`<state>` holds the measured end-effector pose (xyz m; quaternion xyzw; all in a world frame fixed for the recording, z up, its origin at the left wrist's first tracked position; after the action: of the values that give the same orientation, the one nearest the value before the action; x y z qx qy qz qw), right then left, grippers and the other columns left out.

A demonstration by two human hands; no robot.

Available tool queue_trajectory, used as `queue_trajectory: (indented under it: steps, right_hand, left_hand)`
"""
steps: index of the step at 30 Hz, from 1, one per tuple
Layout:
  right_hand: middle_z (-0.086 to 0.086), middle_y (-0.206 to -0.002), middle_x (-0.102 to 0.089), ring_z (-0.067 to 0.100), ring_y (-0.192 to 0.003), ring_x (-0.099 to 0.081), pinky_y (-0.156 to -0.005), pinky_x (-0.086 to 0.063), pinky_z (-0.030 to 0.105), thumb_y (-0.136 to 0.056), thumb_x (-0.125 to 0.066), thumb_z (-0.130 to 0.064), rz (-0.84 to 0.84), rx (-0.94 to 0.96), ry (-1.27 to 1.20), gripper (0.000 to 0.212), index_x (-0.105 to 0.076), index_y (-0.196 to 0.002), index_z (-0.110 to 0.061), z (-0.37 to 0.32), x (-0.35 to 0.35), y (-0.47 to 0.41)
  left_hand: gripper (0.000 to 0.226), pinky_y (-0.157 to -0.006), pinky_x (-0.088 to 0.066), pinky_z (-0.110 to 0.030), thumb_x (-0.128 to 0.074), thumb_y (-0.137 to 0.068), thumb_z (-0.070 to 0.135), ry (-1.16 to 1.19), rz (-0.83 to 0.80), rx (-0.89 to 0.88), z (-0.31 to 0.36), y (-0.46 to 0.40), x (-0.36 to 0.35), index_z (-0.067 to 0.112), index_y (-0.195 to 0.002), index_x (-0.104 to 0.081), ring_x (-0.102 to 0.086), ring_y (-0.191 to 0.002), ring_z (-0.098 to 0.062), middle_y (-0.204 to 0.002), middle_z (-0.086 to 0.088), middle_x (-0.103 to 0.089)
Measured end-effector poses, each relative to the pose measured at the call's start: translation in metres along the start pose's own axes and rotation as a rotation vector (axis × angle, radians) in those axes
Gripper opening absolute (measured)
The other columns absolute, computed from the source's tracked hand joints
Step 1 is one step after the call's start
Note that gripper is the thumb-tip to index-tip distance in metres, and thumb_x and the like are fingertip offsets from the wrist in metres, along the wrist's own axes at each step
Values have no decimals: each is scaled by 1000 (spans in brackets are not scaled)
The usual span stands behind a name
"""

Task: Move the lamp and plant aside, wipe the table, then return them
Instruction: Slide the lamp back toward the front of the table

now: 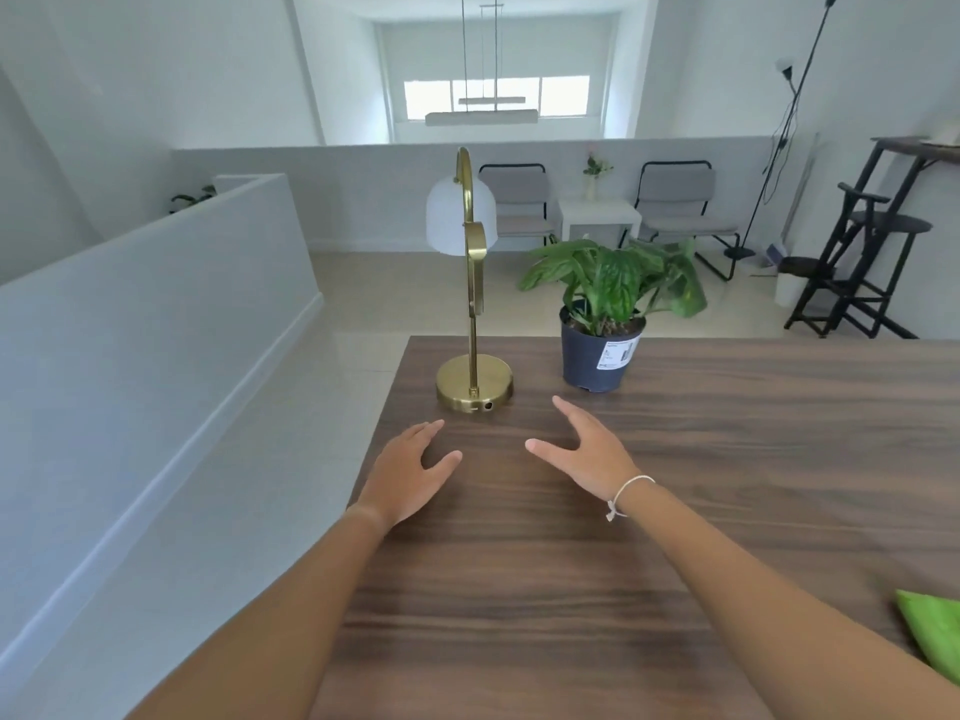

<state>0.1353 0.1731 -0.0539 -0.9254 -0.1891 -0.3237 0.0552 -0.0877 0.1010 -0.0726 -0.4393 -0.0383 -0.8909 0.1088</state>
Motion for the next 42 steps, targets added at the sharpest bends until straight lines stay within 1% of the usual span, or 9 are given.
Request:
queue_trajectory:
  steps: [4,10,16,22,27,31,35,38,42]
  right_hand:
    - [-6,-154,-26,13,-140,-26,-111,-25,31,-72,-69,-49,-32,-44,-34,88,-22,-145,-29,-2,-14,-39]
    - [-6,-155,-23,14,-142,-23,-114,-24,35,-66,-74,-50,-105,-47,7,102,-13,-146,-31,-2,-24,-91]
    - [-1,-157,-18,19,-144,-18,-116,-24,43,-60,-75,-55,-206,6,148,112,-5,-146,-34,-3,-28,-138]
    - [1,-156,-20,23,-144,-16,-113,-23,41,-63,-75,-51,-291,46,213,112,-2,-146,-36,-1,-29,-161]
    - [-3,-156,-22,24,-145,-8,-112,-20,39,-66,-75,-46,-282,74,179,104,-11,-146,-33,2,-29,-162]
    - [-4,-155,-23,19,-143,-19,-115,-23,37,-63,-78,-44,-269,85,158,105,-15,-146,-30,3,-31,-162]
    - [-5,-154,-25,16,-140,-26,-112,-25,31,-63,-80,-38,-250,103,126,105,-17,-146,-27,1,-31,-154]
    - [-5,-154,-25,15,-140,-25,-112,-23,30,-63,-81,-37,-240,113,112,104,-19,-146,-26,1,-31,-142]
    - [-4,-154,-24,13,-141,-24,-113,-22,29,-63,-81,-35,-232,113,57,103,-20,-146,-25,1,-29,-118]
  left_hand:
    - [67,-112,-27,-30,-59,-82,47,68,4,2,-7,-36,2,24,-141,-36,-33,-137,-14,-148,4,-39]
    - [90,-113,-28,-33,-68,-70,53,106,-44,8,-11,-81,4,24,-144,-26,-32,-137,-14,-151,5,-35]
    - [100,-112,-27,-32,-74,-64,52,7,-104,-35,-14,-121,1,23,-145,-24,-34,-136,-17,-150,2,-36]
    - [115,-111,-30,-36,-68,-48,69,-52,-146,-57,-19,-144,1,28,-145,-20,-36,-134,-19,-149,4,-37]
    - [107,-108,-28,-34,-78,-58,53,-31,-128,-63,-20,-149,-2,25,-145,-22,-36,-133,-22,-148,2,-38]
    - [103,-114,-25,-38,-78,-62,48,3,-135,-55,-16,-145,-2,25,-145,-22,-33,-135,-20,-149,5,-36]
    - [98,-102,-25,-20,-79,-64,42,68,-143,-60,-9,-135,-2,26,-144,-24,-34,-134,-13,-148,10,-34]
    - [98,-102,-18,-17,-78,-66,40,65,-152,-62,-5,-123,-1,23,-145,-23,-27,-138,-10,-153,9,-26]
    - [97,-102,-16,-17,-78,-67,40,74,-168,-57,2,-102,-1,24,-145,-23,-25,-138,-10,-154,9,-24]
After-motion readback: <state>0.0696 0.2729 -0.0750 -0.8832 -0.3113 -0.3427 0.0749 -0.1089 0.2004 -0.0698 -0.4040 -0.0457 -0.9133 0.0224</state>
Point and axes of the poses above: each hand's wrist, its own y-axis away from the middle knuckle, its own x-axis out of the back of the hand, z = x × y, the point moved 2 cm from there along -y, towards the middle knuckle
